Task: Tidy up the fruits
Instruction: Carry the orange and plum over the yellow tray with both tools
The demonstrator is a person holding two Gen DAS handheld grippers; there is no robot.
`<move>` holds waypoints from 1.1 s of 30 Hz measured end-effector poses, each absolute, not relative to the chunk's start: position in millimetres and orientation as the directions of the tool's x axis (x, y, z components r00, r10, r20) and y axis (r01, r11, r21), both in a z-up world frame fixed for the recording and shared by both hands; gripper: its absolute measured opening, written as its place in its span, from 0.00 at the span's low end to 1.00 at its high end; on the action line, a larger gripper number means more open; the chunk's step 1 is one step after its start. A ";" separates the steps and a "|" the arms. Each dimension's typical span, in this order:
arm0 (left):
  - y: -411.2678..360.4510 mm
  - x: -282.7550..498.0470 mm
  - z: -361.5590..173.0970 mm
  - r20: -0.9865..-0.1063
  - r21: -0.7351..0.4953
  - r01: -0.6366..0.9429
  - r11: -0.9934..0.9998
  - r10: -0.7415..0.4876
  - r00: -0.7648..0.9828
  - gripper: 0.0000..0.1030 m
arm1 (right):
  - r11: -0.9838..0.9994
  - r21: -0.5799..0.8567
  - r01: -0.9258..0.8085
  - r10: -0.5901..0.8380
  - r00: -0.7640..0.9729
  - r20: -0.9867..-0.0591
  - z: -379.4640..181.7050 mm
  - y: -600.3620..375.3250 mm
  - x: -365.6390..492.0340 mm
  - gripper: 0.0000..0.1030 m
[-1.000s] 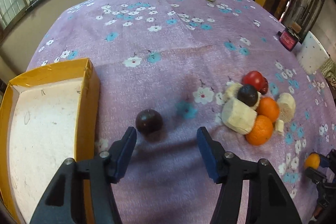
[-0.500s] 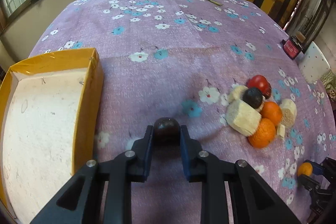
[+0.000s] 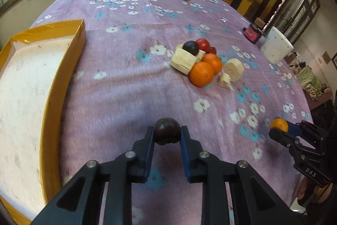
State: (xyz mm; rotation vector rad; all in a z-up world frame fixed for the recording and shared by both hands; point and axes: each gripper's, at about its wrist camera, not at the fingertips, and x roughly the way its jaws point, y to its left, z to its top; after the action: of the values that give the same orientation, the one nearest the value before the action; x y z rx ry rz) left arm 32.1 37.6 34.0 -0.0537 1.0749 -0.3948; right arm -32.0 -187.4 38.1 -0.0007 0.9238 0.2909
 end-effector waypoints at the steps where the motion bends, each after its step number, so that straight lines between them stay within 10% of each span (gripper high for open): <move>1: 39.2 27.8 35.7 -0.840 -0.244 0.288 0.926 -0.350 0.414 0.25 | 0.961 0.121 -0.250 0.247 0.567 -0.786 40.4 -184.5 -32.8 0.26; 33: 247.7 0.1 54.5 -0.824 -0.170 -0.033 0.985 -0.124 0.552 0.25 | 0.762 0.135 -0.633 0.459 0.381 -0.802 58.2 85.4 7.6 0.26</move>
State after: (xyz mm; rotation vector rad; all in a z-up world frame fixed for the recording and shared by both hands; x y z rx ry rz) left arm 0.1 247.7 54.5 -0.1727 0.9855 -0.0540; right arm 7.6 85.4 58.2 -0.2067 0.9503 0.7032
